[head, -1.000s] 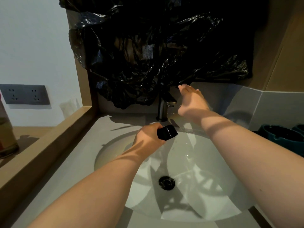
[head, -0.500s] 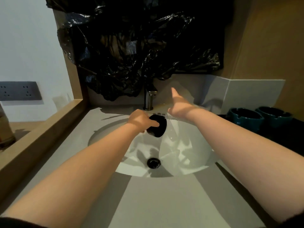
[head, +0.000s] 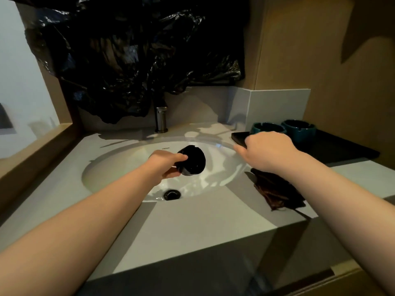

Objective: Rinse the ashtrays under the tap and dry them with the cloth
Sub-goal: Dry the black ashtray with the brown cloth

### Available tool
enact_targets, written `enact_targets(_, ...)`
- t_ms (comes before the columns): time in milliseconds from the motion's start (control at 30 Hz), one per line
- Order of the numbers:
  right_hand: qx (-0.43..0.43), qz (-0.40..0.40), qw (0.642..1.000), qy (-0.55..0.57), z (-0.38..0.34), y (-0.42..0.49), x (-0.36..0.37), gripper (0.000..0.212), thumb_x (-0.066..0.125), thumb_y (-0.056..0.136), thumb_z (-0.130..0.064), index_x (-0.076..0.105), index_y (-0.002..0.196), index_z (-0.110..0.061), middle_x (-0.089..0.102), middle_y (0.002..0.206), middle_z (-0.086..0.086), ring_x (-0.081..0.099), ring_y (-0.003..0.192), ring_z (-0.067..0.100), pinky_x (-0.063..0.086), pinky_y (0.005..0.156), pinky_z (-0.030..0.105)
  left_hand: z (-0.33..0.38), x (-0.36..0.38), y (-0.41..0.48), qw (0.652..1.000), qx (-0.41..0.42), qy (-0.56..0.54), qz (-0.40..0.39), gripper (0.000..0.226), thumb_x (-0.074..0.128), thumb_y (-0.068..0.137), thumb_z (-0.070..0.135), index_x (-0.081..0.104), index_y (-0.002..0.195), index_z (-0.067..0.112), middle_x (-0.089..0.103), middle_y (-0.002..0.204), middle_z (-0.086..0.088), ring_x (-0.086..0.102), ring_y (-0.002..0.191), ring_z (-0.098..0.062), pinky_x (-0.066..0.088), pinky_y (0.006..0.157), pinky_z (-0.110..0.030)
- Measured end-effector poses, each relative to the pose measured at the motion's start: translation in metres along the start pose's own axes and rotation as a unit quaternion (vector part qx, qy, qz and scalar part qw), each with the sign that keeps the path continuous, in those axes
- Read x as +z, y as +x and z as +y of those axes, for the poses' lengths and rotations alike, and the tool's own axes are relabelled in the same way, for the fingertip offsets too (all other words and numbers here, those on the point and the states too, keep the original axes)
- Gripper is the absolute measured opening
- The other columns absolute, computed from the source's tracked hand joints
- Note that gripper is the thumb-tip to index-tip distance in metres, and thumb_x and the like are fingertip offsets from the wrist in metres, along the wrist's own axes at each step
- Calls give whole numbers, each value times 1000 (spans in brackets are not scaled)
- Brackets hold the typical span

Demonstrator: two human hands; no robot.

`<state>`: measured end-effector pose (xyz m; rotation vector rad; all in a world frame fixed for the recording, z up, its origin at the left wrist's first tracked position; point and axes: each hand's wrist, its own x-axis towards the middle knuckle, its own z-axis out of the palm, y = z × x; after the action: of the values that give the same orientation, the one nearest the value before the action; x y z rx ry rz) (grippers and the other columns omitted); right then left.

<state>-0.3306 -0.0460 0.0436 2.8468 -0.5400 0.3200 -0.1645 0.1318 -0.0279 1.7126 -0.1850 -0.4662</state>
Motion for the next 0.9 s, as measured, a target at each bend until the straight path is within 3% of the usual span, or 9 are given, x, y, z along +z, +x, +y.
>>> enact_targets(67, -3, -53, 999, 1, 8, -15, 1, 54, 26, 95, -59, 57, 86, -16, 57, 77, 1, 57, 72, 20, 47, 61, 34, -1, 2, -2, 1000, 8, 8, -5, 40, 76, 81, 19, 62, 113, 1, 66, 107, -15, 68, 87, -22, 58, 68, -28)
enact_targets(133, -3, -112, 988, 108, 15, -26, 2, 43, 34, 95, -54, 56, 108, -20, 62, 96, -1, 59, 85, 17, 52, 76, 36, -2, 5, -3, 999, 15, 27, -13, 38, 76, 81, 19, 63, 112, 1, 66, 108, -15, 69, 87, -22, 58, 69, -27)
enact_targets(200, -7, -148, 960, 239, 25, -31, 4, 34, 46, 94, -43, 50, 124, -28, 60, 117, -5, 58, 98, 12, 51, 84, 29, -3, 6, -4, 999, 22, 37, -19, 36, 75, 81, 19, 64, 110, 1, 66, 109, -16, 69, 86, -23, 58, 72, -28)
enact_targets(333, -54, -194, 888, 413, 32, -37, 8, 51, 58, 87, -12, 47, 131, -36, 45, 138, -13, 56, 114, 7, 52, 92, 28, -2, 5, -7, 999, 33, 30, -20, 27, 74, 83, 17, 65, 104, 2, 66, 106, -15, 67, 85, -21, 58, 72, -26)
enact_targets(400, -73, -176, 899, 394, 29, -37, 11, 53, 63, 86, -9, 51, 130, -37, 39, 144, -13, 51, 122, 10, 49, 98, 30, -1, 5, -8, 999, 36, 29, -20, 24, 73, 83, 17, 66, 101, 3, 66, 105, -14, 67, 84, -20, 58, 69, -25)
enact_targets(500, -80, -116, 958, 248, 21, -32, 15, 52, 70, 83, -28, 53, 132, -32, 30, 152, -10, 34, 136, 15, 35, 108, 34, -1, 4, -9, 999, 34, 30, -16, 25, 74, 83, 18, 66, 101, 3, 66, 107, -15, 67, 86, -22, 58, 71, -26)
enact_targets(633, -32, -96, 979, 178, 10, -26, 20, 50, 63, 84, -48, 56, 129, -28, 48, 134, -2, 44, 121, 21, 43, 100, 39, -1, 3, -8, 999, 33, 27, -9, 27, 74, 82, 19, 66, 102, 3, 65, 109, -16, 67, 89, -23, 58, 72, -27)
enact_targets(733, -17, -73, 956, 285, 3, -19, 24, 27, 63, 88, -31, 63, 115, -26, 60, 110, -3, 58, 98, 14, 53, 85, 31, -1, 2, -5, 999, 30, 22, -7, 32, 74, 83, 20, 65, 108, 3, 64, 112, -16, 67, 87, -22, 58, 70, -26)
enact_targets(900, 13, 69, 897, 435, -11, 11, 24, 20, 59, 91, -16, 68, 108, -20, 63, 100, -5, 56, 95, 13, 41, 82, 25, 4, -3, 0, 999, 12, -16, 29, 37, 74, 83, 21, 62, 113, 4, 65, 110, -15, 68, 85, -21, 59, 76, -30)
